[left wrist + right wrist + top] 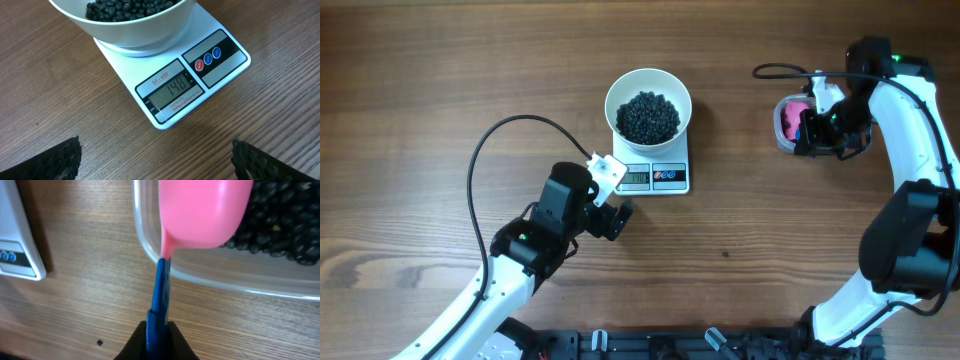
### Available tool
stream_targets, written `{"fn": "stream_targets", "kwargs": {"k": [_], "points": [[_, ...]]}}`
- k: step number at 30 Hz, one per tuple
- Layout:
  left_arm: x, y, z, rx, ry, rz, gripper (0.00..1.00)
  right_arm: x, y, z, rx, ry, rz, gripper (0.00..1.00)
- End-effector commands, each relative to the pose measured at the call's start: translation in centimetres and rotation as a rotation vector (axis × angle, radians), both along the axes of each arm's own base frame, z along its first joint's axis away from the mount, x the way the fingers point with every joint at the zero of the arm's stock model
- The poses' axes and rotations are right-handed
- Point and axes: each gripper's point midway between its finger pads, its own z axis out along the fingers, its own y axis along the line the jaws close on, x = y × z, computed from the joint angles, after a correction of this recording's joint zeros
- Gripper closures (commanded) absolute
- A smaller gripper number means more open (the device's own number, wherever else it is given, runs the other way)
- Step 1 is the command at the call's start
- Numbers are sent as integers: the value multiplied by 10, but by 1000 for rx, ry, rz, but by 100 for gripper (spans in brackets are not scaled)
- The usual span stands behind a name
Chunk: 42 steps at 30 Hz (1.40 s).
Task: Scoop item into bowl and weigh 150g on scale
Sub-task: 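Move the scoop back into the tub of black beans, then scoop a small amount of black beans from the tub with the right gripper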
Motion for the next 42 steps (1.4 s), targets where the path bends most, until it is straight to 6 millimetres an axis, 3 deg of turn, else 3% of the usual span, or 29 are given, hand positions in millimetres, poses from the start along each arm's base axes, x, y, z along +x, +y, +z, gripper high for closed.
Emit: {"fn": "stream_targets", "kwargs": {"k": [1, 10, 19, 30, 33, 42], "points": [[1, 4, -1, 8, -1, 10, 0, -5, 11, 4, 57, 0, 33, 96], [1, 4, -2, 8, 0, 10, 0, -7, 5, 5, 70, 5, 17, 96], [1, 4, -1, 8, -1, 10, 0, -3, 12, 27, 334, -93, 31, 96], [1, 4, -1, 8, -1, 10, 0, -1, -30, 30, 326, -119, -116, 96], [1, 4, -2, 8, 0, 10, 0, 0, -34, 40, 350, -145, -113, 96], [1, 4, -1, 8, -1, 10, 0, 14, -12, 84, 391, -237, -11, 96]]}}
